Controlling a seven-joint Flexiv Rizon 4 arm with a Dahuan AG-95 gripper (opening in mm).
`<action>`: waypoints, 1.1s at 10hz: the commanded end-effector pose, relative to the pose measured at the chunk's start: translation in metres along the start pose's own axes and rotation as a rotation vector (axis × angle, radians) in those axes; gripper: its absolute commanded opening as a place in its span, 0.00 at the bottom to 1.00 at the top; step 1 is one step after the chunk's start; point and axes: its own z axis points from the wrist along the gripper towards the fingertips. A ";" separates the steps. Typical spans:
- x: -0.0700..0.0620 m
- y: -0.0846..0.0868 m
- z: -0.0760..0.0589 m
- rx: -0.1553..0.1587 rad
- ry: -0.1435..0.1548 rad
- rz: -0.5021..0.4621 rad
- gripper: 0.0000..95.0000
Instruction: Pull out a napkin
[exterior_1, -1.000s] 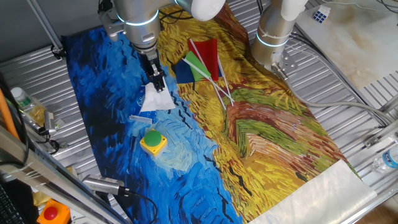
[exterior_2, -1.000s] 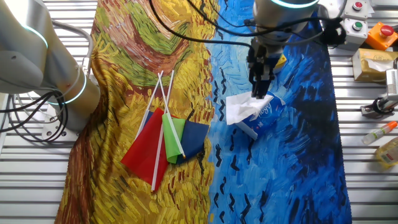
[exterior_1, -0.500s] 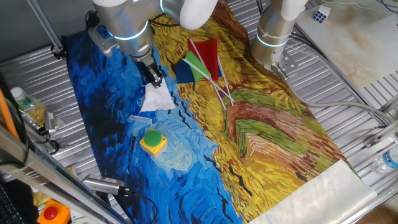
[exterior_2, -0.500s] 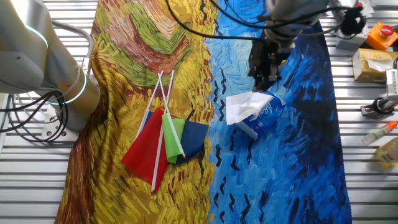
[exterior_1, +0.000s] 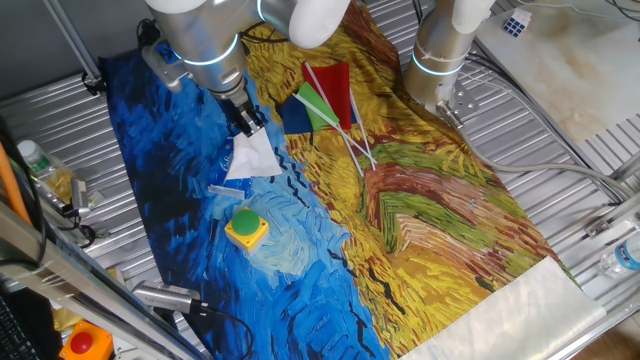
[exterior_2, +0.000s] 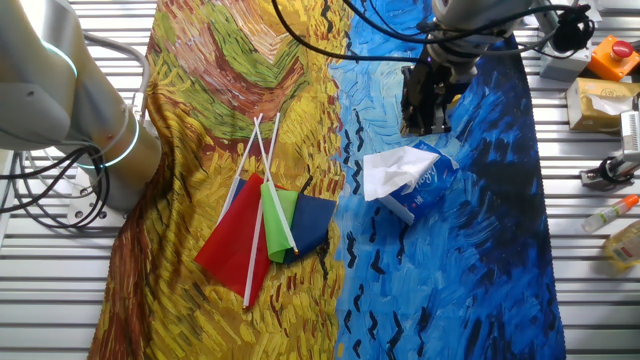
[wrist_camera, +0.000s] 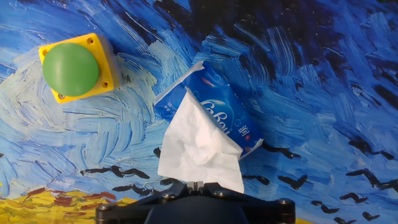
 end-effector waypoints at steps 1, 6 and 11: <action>0.000 0.000 0.000 -0.001 0.000 0.001 0.00; 0.000 0.000 0.000 -0.006 0.000 0.005 0.00; 0.000 0.000 0.000 -0.009 -0.017 0.016 0.00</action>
